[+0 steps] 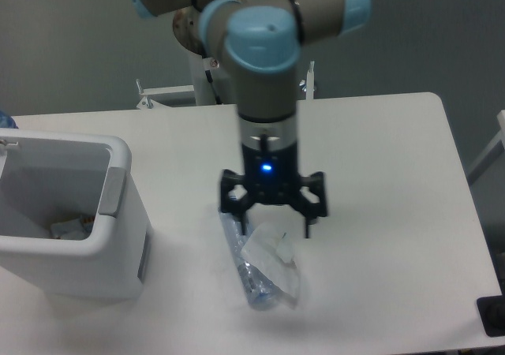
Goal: Open the trash can
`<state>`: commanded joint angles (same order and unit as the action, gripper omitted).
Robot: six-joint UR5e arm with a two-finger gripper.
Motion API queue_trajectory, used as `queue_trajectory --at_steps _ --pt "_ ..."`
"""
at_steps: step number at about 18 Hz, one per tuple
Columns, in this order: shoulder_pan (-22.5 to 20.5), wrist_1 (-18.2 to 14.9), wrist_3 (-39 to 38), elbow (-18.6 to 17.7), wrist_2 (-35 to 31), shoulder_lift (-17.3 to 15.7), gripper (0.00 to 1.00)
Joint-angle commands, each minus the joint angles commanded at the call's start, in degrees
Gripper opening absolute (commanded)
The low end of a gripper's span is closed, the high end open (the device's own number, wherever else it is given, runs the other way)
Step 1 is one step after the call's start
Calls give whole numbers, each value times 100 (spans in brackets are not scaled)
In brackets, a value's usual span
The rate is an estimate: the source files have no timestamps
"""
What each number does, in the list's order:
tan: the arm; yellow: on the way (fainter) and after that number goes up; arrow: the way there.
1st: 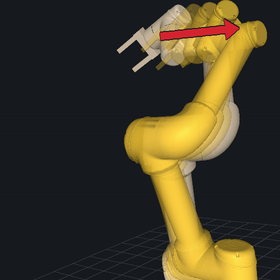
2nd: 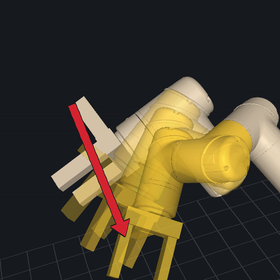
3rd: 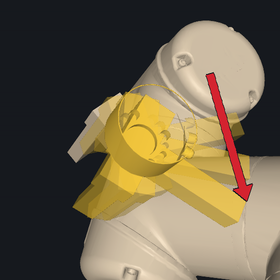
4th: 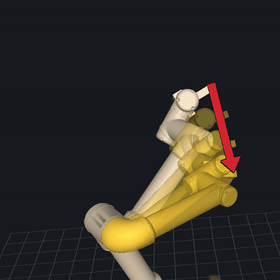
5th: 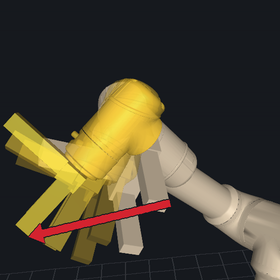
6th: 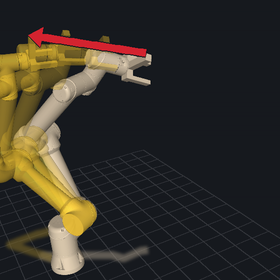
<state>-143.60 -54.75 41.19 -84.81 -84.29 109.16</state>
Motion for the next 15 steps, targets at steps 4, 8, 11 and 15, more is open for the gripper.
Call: queue_trajectory --at_steps 4,8,11,15 --pt "-396 -237 1248 -18 -9 114 100" --pt "-397 -325 1796 -211 -482 211 100" --pt "-379 -317 1866 -352 -562 168 100" --pt "-371 -317 1902 -448 -562 167 100"
